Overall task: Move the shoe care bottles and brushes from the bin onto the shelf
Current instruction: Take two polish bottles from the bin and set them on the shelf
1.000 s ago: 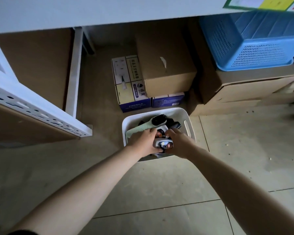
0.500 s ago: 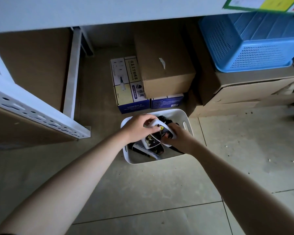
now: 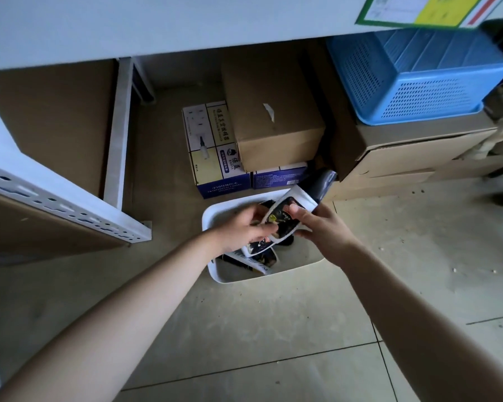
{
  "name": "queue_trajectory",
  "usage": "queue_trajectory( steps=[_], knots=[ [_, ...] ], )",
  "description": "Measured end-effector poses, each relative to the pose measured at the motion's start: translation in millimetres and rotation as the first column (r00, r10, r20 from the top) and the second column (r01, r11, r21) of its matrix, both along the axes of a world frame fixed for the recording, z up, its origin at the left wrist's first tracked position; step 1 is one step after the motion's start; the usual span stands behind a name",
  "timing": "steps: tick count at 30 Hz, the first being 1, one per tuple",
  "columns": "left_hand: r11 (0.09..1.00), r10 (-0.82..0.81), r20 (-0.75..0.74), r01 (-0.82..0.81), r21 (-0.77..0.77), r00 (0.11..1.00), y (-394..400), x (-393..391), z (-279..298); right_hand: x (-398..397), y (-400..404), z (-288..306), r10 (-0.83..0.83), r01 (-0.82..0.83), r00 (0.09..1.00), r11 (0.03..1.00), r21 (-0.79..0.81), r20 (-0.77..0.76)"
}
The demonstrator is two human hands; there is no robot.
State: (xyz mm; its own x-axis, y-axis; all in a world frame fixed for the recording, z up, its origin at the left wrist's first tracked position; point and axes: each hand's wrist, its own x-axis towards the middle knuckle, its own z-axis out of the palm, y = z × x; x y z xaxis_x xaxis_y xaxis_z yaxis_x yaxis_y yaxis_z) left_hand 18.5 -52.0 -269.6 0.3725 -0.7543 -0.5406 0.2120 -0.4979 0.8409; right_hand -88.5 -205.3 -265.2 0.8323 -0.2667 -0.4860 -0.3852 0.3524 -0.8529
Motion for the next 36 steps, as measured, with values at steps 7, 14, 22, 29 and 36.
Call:
queue_trajectory(
  steps=[7, 14, 22, 29, 36],
  knots=[
    [0.929, -0.305, 0.703, 0.037, 0.369, 0.643, -4.8, 3.8, -20.1, -1.5, -12.3, -5.8, -0.144, 0.103, 0.988, 0.889, -0.447, -0.057],
    [0.795, -0.600, 0.769, 0.059, 0.604, 0.221, -32.1, -23.4, -46.8, -14.7, -19.1, -15.1, -0.195, 0.079, 0.969, 0.826, -0.558, -0.151],
    [0.758, -0.649, 0.735, 0.087, 0.647, 0.196, -39.2, -29.7, -49.0, -21.5, -18.0, -16.3, -0.179, 0.057, 0.970, 0.825, -0.562, -0.164],
    [0.806, -0.592, 0.762, 0.163, 0.569, 0.263, -27.2, -34.8, -45.0, -26.8, -20.6, -9.5, -0.154, 0.049, 0.977, 0.833, -0.551, -0.146],
    [0.987, -0.125, 0.448, 0.064, 0.148, 0.886, 1.0, -6.8, 19.2, -28.6, -21.3, 28.1, -0.088, 0.061, 0.996, 0.854, -0.516, -0.028]
  ],
)
